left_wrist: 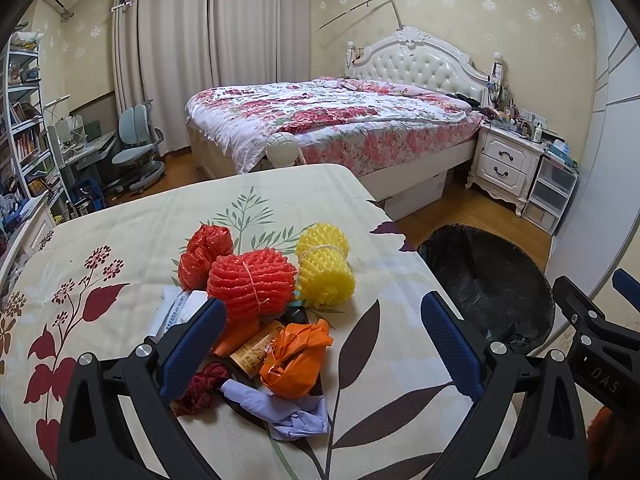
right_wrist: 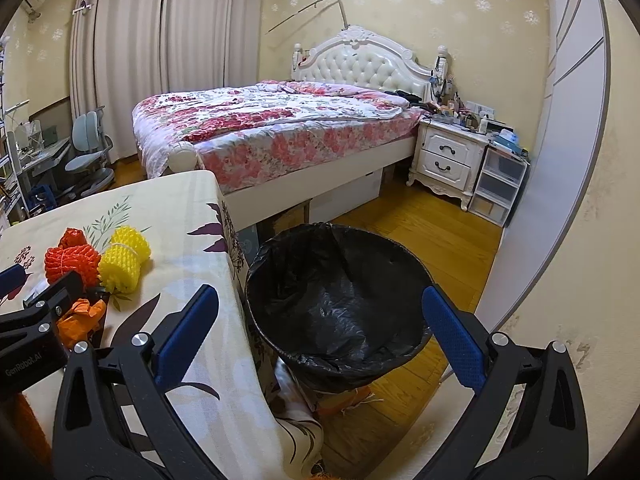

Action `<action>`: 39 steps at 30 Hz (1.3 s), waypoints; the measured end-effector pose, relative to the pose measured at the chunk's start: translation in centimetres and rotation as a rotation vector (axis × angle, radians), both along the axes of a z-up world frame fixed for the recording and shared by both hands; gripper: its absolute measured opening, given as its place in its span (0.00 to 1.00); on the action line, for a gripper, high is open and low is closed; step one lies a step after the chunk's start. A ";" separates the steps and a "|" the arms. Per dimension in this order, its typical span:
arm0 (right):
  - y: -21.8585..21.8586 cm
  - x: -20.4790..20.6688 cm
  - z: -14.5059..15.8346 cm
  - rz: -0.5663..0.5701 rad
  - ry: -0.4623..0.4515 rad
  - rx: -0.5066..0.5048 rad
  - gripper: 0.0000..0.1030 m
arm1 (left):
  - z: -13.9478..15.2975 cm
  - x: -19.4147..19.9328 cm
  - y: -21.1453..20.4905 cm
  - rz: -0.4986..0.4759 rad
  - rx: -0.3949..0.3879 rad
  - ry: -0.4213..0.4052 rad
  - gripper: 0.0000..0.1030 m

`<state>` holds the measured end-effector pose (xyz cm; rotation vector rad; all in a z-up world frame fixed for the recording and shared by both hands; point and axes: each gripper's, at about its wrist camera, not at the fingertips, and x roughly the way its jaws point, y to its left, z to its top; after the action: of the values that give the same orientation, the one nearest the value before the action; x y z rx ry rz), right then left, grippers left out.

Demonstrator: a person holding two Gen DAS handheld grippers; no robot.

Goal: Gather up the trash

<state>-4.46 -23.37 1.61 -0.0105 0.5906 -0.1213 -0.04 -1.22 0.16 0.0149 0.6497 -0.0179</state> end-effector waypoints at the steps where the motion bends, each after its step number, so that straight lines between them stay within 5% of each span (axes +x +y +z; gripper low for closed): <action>1: -0.1 0.0 0.0 -0.001 0.001 0.001 0.97 | -0.1 0.1 0.0 0.000 0.002 0.001 0.94; 39: -0.8 -0.2 -0.1 -0.005 0.005 0.004 0.97 | -0.3 0.1 -0.6 -0.006 0.005 0.006 0.94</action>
<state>-4.63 -24.18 1.48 -0.0049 0.5956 -0.1250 0.03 -1.80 -0.17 0.0214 0.6557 -0.0221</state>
